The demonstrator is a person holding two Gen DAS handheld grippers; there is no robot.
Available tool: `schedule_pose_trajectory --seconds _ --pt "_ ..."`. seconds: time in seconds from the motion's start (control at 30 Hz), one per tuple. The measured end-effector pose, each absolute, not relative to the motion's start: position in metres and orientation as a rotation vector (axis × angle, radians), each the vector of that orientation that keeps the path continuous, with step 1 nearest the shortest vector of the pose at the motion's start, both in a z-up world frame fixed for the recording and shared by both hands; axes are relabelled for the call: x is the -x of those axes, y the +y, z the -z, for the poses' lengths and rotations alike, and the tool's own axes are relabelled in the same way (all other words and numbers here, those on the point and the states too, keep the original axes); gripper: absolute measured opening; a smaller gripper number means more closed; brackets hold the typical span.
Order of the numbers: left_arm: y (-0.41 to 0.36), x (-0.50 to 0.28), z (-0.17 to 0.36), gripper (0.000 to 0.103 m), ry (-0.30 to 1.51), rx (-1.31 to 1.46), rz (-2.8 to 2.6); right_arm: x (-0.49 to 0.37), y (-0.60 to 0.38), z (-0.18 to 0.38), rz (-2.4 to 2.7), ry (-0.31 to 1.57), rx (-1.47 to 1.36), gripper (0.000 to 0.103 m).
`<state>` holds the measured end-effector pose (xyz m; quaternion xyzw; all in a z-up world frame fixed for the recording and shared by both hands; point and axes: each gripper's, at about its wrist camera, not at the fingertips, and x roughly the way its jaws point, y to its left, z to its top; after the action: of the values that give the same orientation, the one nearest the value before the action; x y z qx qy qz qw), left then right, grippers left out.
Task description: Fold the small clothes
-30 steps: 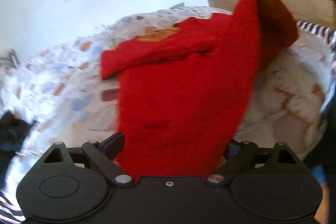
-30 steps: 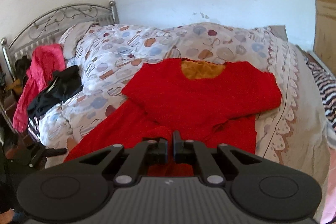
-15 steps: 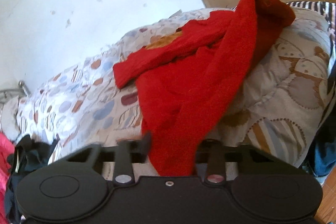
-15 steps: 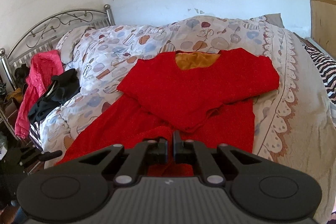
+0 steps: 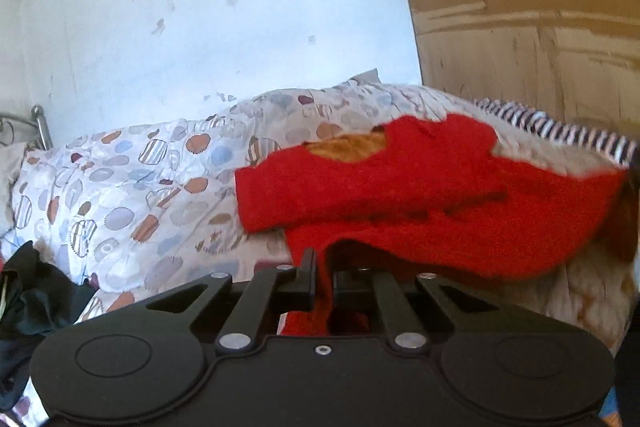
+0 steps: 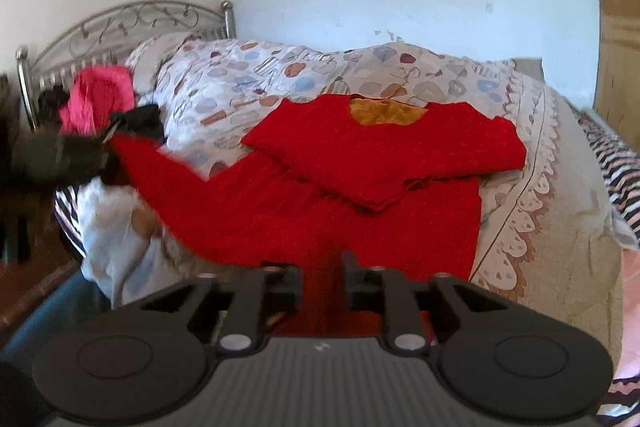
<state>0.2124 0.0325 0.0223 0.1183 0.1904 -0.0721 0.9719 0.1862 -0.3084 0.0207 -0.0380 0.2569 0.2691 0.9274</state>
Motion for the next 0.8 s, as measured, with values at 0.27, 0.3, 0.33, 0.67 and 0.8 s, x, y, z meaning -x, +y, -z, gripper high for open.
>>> schedule_pose_trajectory --seconds 0.27,0.3,0.33,0.67,0.8 --pt "0.025 -0.222 -0.049 0.006 0.350 -0.218 0.159 -0.126 -0.244 0.027 -0.367 0.374 0.282 0.086" --pt "0.023 -0.220 -0.051 0.006 0.346 -0.221 0.161 -0.120 -0.232 0.035 -0.324 0.355 0.337 0.089" --pt "0.022 -0.218 -0.054 0.006 0.341 -0.221 0.163 -0.115 -0.219 0.045 -0.281 0.334 0.403 0.090" --pt "0.030 -0.195 -0.074 0.006 0.283 -0.206 0.161 -0.102 -0.233 0.071 -0.038 0.237 0.534 0.069" --pt "0.028 -0.185 -0.077 0.006 0.267 -0.205 0.167 -0.092 -0.234 0.072 -0.022 0.174 0.602 0.043"
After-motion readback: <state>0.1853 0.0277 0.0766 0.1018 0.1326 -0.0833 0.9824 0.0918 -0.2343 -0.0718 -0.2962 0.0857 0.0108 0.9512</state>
